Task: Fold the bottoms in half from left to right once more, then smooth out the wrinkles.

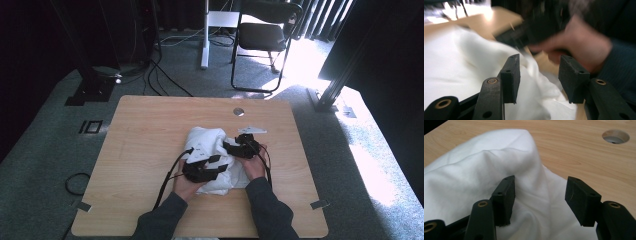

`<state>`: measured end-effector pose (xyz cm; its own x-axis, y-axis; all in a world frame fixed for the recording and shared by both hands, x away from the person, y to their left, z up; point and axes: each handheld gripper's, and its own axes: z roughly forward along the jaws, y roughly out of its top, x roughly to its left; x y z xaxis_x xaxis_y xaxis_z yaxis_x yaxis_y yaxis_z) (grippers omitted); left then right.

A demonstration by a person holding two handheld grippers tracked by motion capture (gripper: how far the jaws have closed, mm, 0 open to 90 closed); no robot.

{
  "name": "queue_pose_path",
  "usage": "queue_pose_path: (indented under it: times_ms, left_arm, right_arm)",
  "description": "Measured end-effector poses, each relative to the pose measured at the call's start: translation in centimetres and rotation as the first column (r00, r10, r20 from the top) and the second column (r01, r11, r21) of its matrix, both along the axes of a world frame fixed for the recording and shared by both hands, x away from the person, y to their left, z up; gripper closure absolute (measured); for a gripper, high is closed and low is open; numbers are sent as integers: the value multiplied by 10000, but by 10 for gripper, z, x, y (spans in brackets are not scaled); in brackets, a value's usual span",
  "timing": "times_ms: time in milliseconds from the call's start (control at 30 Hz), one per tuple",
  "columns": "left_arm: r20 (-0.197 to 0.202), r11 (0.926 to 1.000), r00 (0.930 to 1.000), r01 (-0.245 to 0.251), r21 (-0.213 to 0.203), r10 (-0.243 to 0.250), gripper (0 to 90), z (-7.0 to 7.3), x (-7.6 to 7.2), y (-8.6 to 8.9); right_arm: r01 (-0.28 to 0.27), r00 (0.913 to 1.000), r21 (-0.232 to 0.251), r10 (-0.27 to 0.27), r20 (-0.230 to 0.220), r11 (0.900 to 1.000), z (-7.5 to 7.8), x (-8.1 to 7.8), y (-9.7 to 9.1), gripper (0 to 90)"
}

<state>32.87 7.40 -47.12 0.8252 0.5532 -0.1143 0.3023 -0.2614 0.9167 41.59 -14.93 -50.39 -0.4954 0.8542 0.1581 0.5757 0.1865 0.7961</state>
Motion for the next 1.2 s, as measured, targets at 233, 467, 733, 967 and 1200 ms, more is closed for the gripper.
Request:
queue_pose_path:
  times_ms: [233,467,733,967,1200]
  left_arm:
    - [-1158,9806,9744,-1957,-122,1930,621,1,43,59]
    - [-1702,9868,9729,-1469,677,1565,649,-25,59,52]
    - [-1629,9831,9717,-1576,930,1711,625,-32,59,45]
    - [-1396,9763,9724,-1680,1362,1868,625,-37,59,36]
    - [-1298,9689,9725,-1688,1807,1936,626,-41,58,31]
  right_arm:
    - [378,9992,-60,-379,-139,9993,-4,-1,-17,404]
    - [512,9987,-411,-511,34,9978,2,-8,-30,394]
    - [702,9960,-657,-663,595,9954,16,-27,-47,383]
    - [466,9887,-224,-430,1434,9987,41,-51,-49,356]
    - [-402,9893,-140,418,1401,9991,47,-52,-23,343]
